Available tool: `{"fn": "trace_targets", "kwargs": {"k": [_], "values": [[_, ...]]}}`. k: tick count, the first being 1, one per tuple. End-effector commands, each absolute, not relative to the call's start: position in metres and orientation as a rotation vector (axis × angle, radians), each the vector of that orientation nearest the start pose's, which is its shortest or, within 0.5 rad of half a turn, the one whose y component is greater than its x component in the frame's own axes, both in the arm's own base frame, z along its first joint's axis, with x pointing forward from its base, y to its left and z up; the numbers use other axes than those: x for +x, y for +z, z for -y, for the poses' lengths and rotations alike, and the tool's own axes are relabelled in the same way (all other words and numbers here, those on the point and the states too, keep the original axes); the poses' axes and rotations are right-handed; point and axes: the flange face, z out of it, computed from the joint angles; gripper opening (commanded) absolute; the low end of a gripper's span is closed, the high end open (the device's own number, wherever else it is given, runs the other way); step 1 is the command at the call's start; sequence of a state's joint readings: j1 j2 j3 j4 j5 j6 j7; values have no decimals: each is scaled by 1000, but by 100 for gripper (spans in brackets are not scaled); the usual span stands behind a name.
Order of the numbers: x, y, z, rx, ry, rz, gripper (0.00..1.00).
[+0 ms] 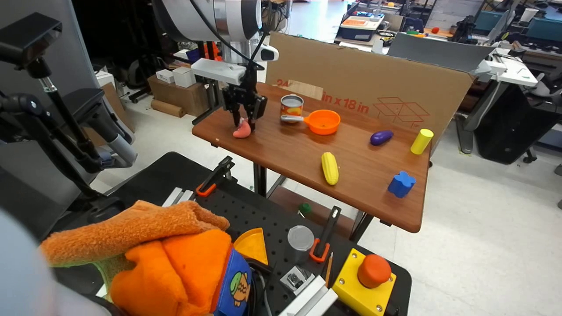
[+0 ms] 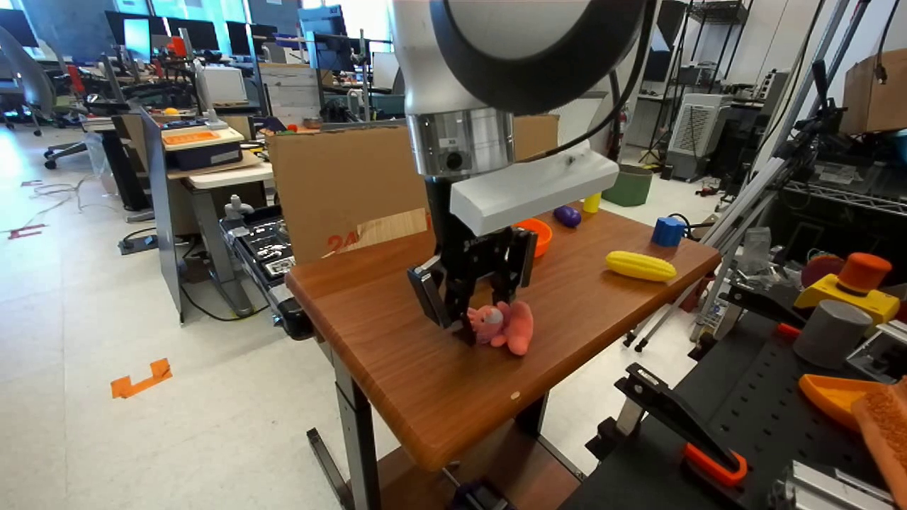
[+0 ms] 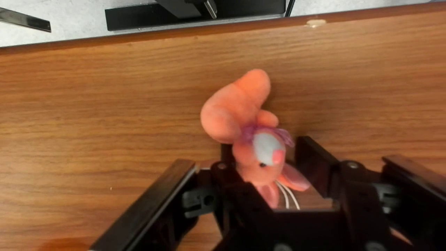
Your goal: Slightly move the bunny toy backwards
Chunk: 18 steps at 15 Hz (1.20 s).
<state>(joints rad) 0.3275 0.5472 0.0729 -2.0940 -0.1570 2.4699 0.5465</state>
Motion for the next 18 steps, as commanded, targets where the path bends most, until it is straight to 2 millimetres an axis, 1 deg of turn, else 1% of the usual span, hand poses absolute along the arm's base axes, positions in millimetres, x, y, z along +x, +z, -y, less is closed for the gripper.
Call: {"fn": "trace_targets", "kwargs": {"k": [1, 3, 5, 6, 7, 9, 13, 14, 16, 18], "values": [[520, 154, -223, -3236, 222, -100, 18], [523, 161, -226, -3234, 216, -119, 3], [526, 168, -231, -3250, 204, -110, 0], [529, 172, -234, -3258, 179, -105, 4], [531, 176, -238, -3261, 157, -100, 1], [541, 190, -250, -3260, 104, -90, 3], [573, 215, -278, -3222, -12, -120, 3], [586, 220, -284, -3206, -50, -140, 3], [607, 228, -288, -3184, -107, -190, 3], [627, 231, -287, -3169, -134, -243, 3]]}}
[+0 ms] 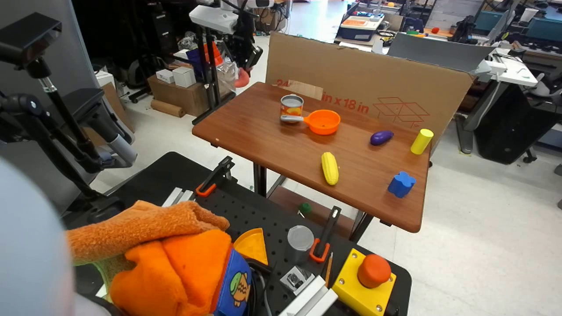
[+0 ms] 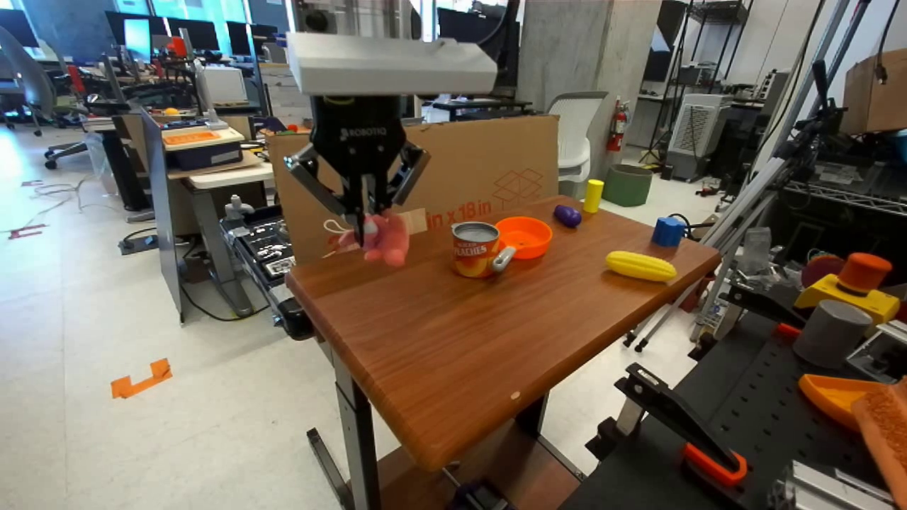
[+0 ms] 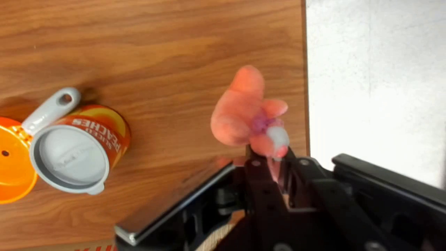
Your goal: Slightly move the bunny toy backwards
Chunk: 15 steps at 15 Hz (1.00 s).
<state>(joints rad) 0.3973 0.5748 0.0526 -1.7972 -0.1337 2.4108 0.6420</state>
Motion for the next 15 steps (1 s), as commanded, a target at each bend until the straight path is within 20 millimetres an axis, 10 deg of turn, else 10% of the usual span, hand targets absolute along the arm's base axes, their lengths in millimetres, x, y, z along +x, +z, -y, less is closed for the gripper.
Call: {"fn": "trace_targets", "kwargs": {"k": [1, 11, 12, 15], "values": [[635, 231, -285, -3166, -144, -262, 3], [681, 156, -255, -3169, -13, -467, 3], [680, 151, -256, -3164, 13, -478, 37], [672, 155, -265, -3142, 72, -466, 54]]}}
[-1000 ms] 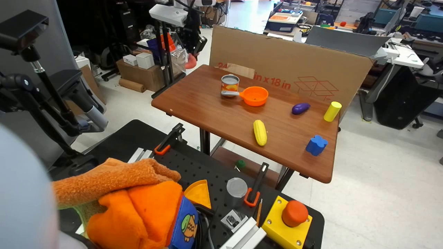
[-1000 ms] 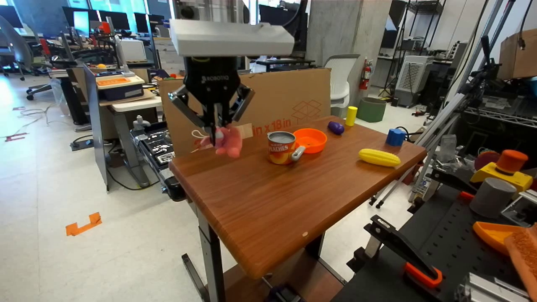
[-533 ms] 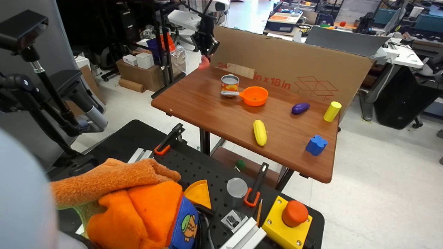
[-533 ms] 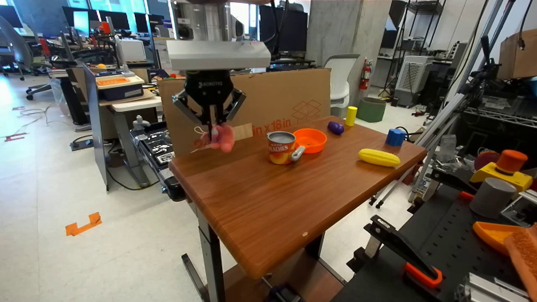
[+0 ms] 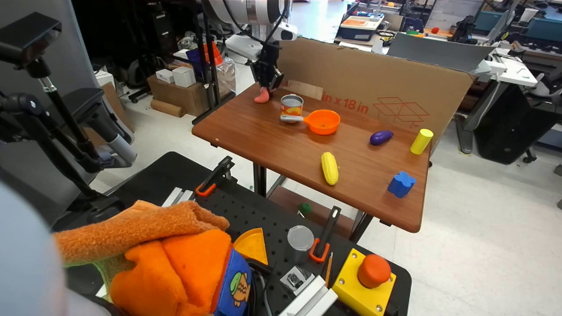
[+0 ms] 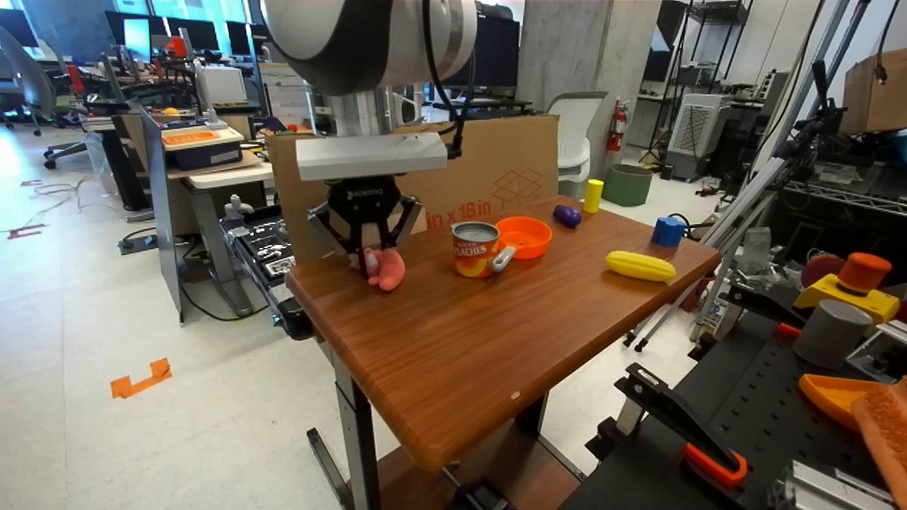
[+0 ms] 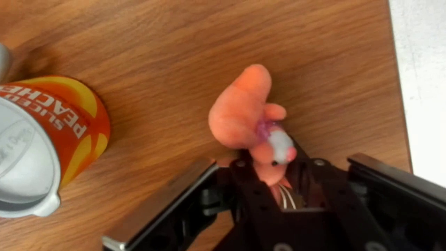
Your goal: Slightly move the bunny toy backwards
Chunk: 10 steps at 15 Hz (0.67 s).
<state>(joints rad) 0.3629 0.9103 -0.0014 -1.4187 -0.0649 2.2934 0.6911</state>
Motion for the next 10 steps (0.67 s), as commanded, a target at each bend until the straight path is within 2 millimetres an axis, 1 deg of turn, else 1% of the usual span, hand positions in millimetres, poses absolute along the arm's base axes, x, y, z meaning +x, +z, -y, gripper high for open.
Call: {"fn": "trace_targets", "kwargs": {"k": [1, 2, 3, 6, 7, 9, 10], "values": [[658, 163, -271, -3143, 127, -464, 60], [650, 167, -276, -3136, 156, -448, 66], [635, 179, -284, -3132, 150, -411, 75], [604, 205, -297, -3155, 103, -367, 96], [592, 215, -296, -3185, 79, -373, 100], [570, 227, -295, -3227, 115, -382, 100], [597, 211, -306, -3187, 106, -357, 100]]}}
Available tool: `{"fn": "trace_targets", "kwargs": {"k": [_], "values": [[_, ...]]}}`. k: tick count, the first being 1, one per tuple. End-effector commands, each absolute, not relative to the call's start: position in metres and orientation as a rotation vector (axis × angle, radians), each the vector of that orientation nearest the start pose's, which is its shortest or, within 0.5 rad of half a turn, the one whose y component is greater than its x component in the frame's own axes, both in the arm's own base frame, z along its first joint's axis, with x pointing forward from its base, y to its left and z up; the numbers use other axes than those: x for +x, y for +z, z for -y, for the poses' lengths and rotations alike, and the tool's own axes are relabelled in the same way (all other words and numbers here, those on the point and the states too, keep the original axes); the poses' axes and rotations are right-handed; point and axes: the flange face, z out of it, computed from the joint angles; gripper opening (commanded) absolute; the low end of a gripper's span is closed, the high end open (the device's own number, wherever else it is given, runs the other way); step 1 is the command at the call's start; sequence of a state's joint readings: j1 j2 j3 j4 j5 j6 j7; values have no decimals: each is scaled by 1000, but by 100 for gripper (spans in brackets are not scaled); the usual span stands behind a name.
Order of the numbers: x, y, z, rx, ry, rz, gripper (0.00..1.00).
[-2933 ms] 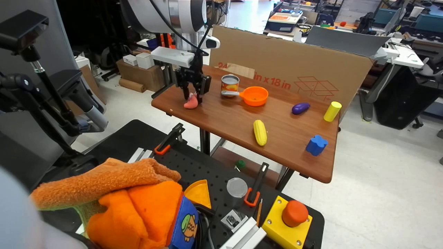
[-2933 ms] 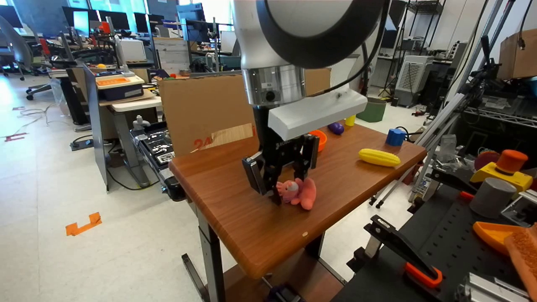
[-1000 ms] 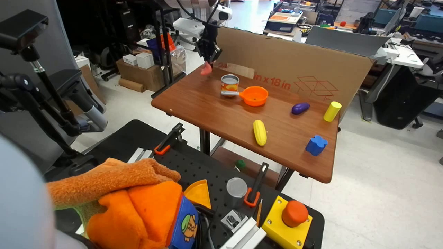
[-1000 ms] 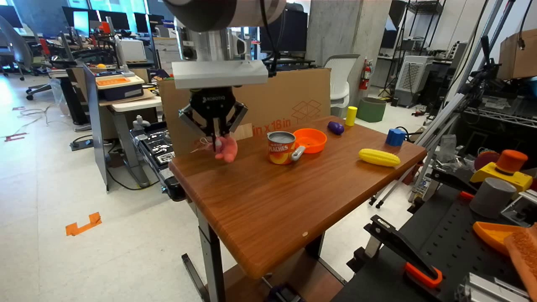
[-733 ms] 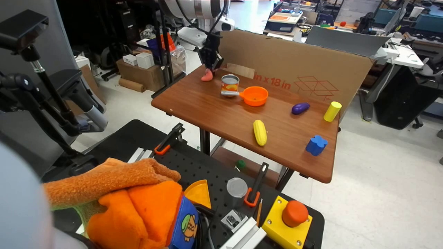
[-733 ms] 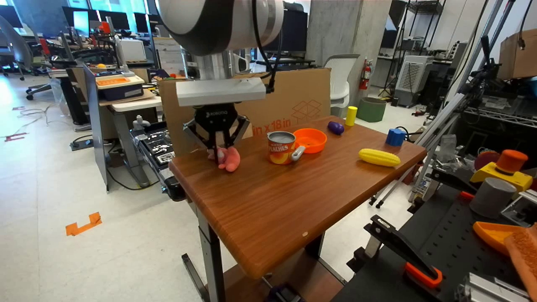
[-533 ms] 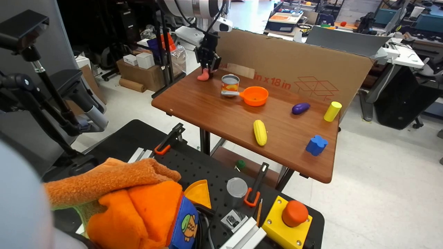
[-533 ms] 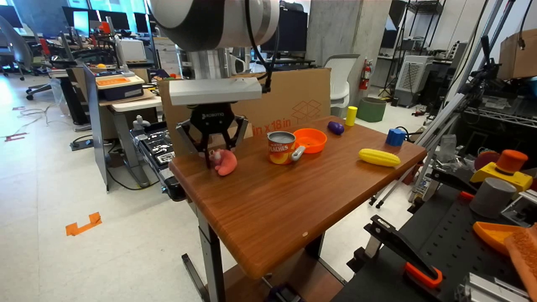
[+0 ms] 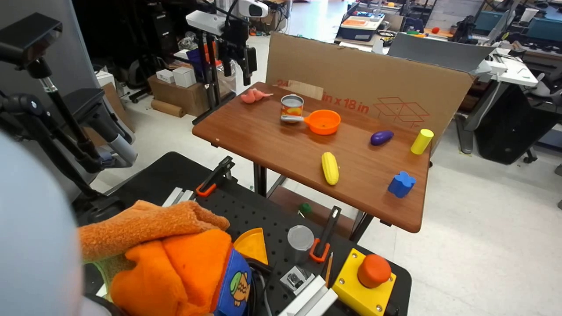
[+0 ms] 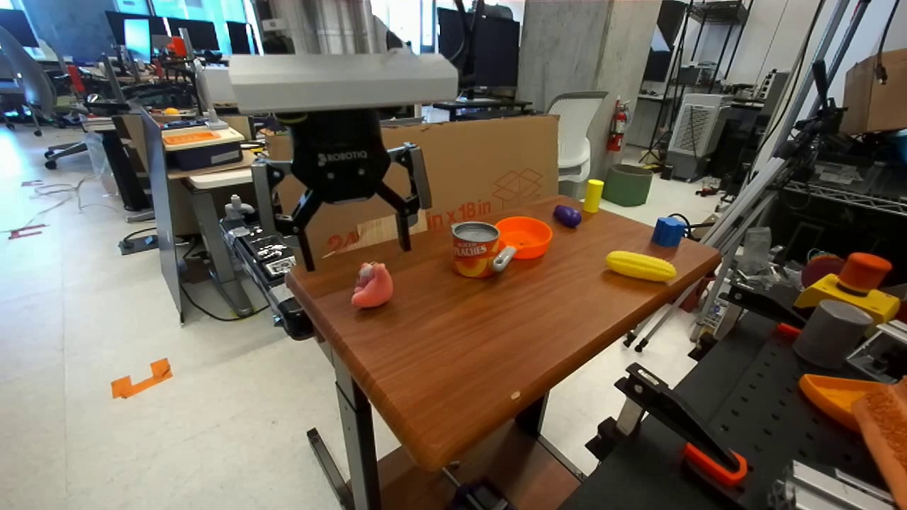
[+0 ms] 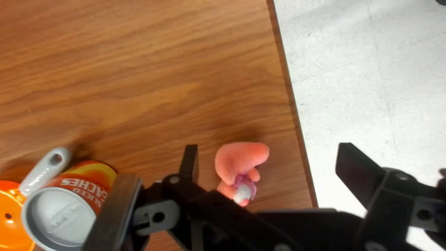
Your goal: Slightly move the bunny toy backwards
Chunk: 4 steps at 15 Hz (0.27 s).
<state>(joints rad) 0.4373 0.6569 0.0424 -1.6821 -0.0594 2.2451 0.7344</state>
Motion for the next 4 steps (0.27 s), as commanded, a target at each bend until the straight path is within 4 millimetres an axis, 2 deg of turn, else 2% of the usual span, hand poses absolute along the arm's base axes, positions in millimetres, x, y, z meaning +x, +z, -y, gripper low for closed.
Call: {"fn": "trace_targets", "kwargs": {"k": [1, 4], "values": [[587, 217, -305, -3199, 114, -360, 100], [574, 225, -299, -3211, 121, -366, 100]]}}
